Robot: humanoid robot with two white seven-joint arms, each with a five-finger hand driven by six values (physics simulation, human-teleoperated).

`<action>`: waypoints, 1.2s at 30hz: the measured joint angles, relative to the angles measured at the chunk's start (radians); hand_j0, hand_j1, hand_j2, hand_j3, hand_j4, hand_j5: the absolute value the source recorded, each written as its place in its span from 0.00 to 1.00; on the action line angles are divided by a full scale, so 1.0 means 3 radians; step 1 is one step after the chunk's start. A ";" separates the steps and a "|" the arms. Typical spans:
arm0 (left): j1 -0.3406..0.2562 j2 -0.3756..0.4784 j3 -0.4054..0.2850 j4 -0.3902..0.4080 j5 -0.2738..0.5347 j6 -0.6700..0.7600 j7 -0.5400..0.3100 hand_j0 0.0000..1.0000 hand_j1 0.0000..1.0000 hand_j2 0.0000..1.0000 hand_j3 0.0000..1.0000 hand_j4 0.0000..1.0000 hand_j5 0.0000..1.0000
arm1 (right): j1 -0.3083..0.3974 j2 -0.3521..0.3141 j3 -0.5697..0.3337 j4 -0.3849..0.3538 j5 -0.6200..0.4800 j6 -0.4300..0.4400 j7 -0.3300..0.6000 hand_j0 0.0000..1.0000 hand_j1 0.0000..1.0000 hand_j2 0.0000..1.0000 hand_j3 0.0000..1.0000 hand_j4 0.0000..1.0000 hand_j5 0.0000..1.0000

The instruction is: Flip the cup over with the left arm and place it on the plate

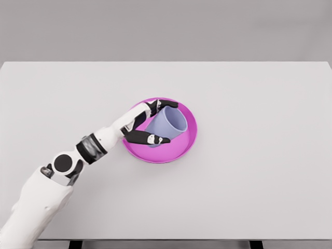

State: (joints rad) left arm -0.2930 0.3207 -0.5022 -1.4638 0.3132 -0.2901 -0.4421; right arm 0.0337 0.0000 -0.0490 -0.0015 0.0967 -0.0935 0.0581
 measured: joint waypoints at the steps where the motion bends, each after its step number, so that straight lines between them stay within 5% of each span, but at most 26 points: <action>1: 0.0000 -0.0012 -0.0001 0.0016 -0.0001 0.0000 0.0000 0.75 0.75 0.75 0.75 0.75 0.75 | 0.0000 0.0000 0.0000 0.0000 0.0000 0.0000 0.0000 1.00 1.00 1.00 1.00 1.00 1.00; 21: -0.0164 -0.0259 0.0001 0.0450 -0.0029 -0.0018 0.0000 0.76 0.76 0.76 0.76 0.76 0.76 | 0.0000 0.0000 0.0000 0.0000 0.0000 0.0000 0.0000 1.00 1.00 1.00 1.00 1.00 1.00; 36: -0.0164 -0.0348 0.0018 0.0488 0.0000 -0.0001 0.0001 0.80 0.80 0.80 0.80 0.80 0.80 | 0.0000 0.0000 0.0000 0.0000 0.0000 0.0000 0.0000 1.00 1.00 1.00 1.00 1.00 1.00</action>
State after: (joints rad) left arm -0.3421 0.2163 -0.4967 -1.3173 0.3133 -0.2904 -0.4419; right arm 0.0337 0.0000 -0.0490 -0.0015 0.0967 -0.0935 0.0581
